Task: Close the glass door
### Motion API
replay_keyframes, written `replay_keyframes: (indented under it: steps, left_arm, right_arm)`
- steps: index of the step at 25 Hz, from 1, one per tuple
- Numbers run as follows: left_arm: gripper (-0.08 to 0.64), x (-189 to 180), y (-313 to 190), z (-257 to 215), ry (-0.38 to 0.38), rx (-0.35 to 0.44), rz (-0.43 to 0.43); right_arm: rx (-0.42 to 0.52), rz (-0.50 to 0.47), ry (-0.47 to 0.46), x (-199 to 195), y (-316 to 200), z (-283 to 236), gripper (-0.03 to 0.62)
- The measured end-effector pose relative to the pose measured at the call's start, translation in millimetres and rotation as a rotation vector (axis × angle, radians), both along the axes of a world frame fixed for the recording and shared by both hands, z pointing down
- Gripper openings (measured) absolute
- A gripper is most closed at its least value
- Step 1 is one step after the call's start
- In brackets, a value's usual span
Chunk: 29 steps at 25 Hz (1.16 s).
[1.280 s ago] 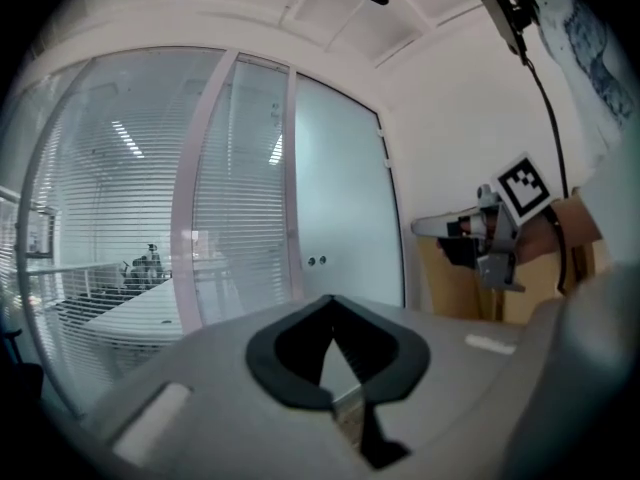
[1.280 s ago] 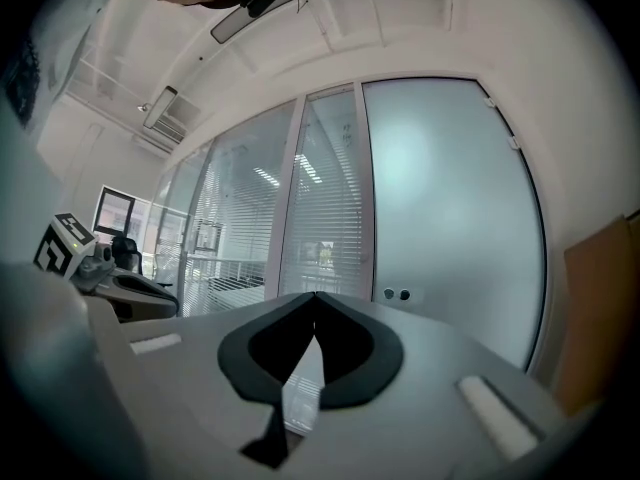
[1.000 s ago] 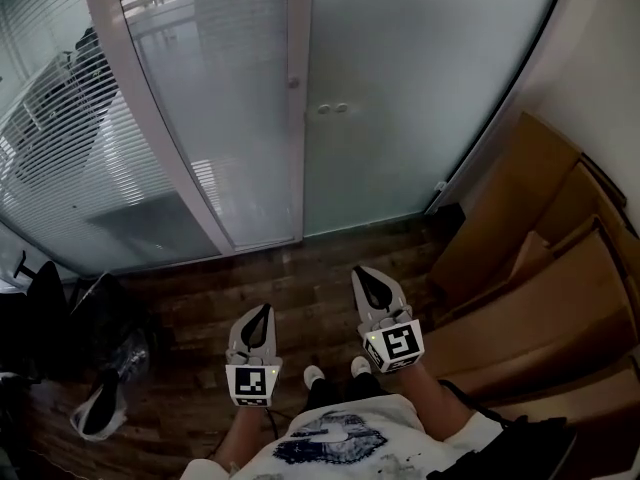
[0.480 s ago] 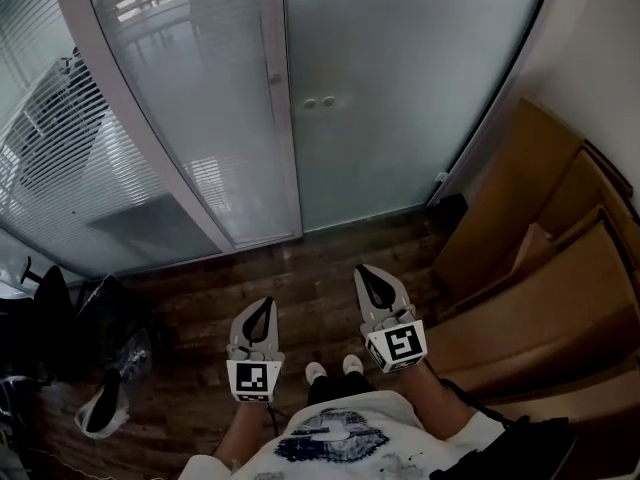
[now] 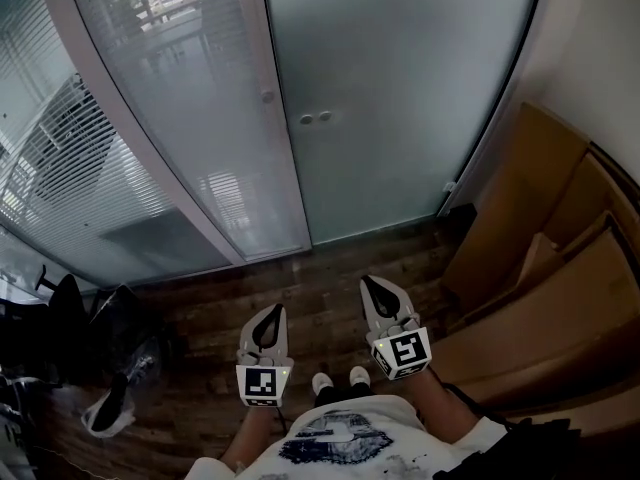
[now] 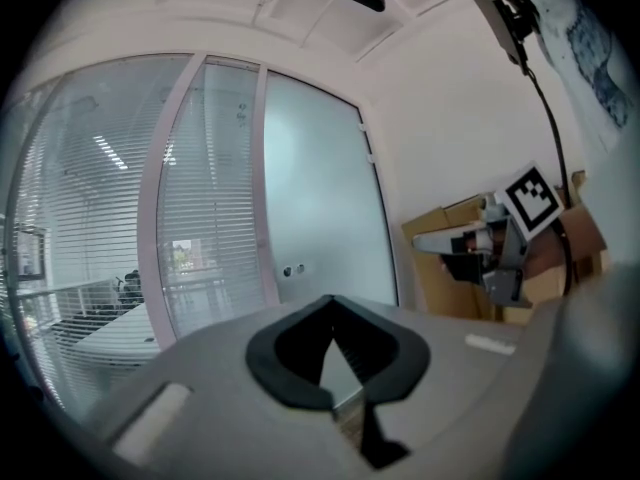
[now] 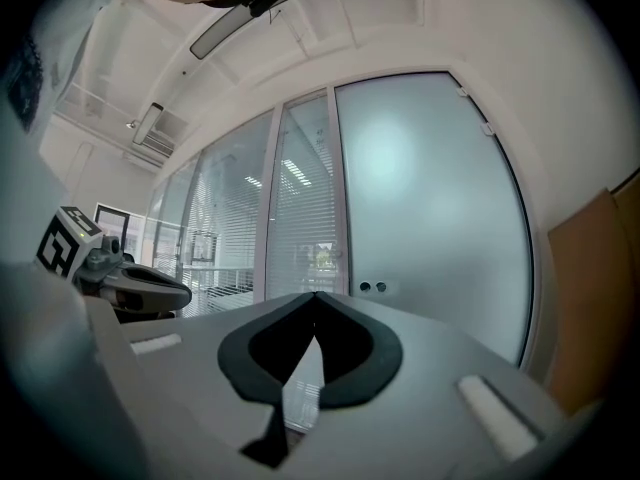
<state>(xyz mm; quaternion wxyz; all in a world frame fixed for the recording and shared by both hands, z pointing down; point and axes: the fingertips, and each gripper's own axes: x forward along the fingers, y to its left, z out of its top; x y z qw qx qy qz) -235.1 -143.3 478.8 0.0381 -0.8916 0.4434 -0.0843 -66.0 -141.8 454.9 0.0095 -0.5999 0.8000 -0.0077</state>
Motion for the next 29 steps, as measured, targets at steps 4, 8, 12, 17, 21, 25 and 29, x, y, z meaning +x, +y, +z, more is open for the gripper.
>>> replay_keyframes:
  steps: [4,8,12,17,21,25,29]
  left_arm:
    - [-0.002,15.6,-1.5,-4.1,-0.011,0.005,0.004]
    - [-0.002,27.3,-5.1,-12.5,-0.022,0.026,0.012]
    - [-0.002,33.3,-8.2,-16.1,-0.021,0.034,0.015]
    - [-0.002,39.6,-11.9,-16.5,-0.012,0.029,0.011]
    - [-0.002,49.6,-12.3,-14.6,-0.012,0.03,0.02]
    - [-0.002,54.5,-14.3,-12.7,-0.011,0.027,0.019]
    - [-0.002,56.6,-17.1,-10.6,-0.014,0.016,0.015]
  right_arm:
    - [0.006,-0.009,-0.007,13.1,0.2,-1.2,0.008]
    - [0.006,-0.01,-0.018,24.6,-1.2,0.4,0.007]
    - [-0.005,0.0,-0.028,33.1,-2.7,4.3,0.008]
    - [-0.01,0.0,-0.029,40.0,-4.2,4.8,0.008]
    - [-0.02,-0.001,-0.037,47.4,-7.1,8.6,0.007]
    - [-0.019,-0.01,-0.036,49.5,-10.6,9.4,0.008]
    - [-0.022,-0.02,-0.033,50.2,-16.7,8.7,0.008]
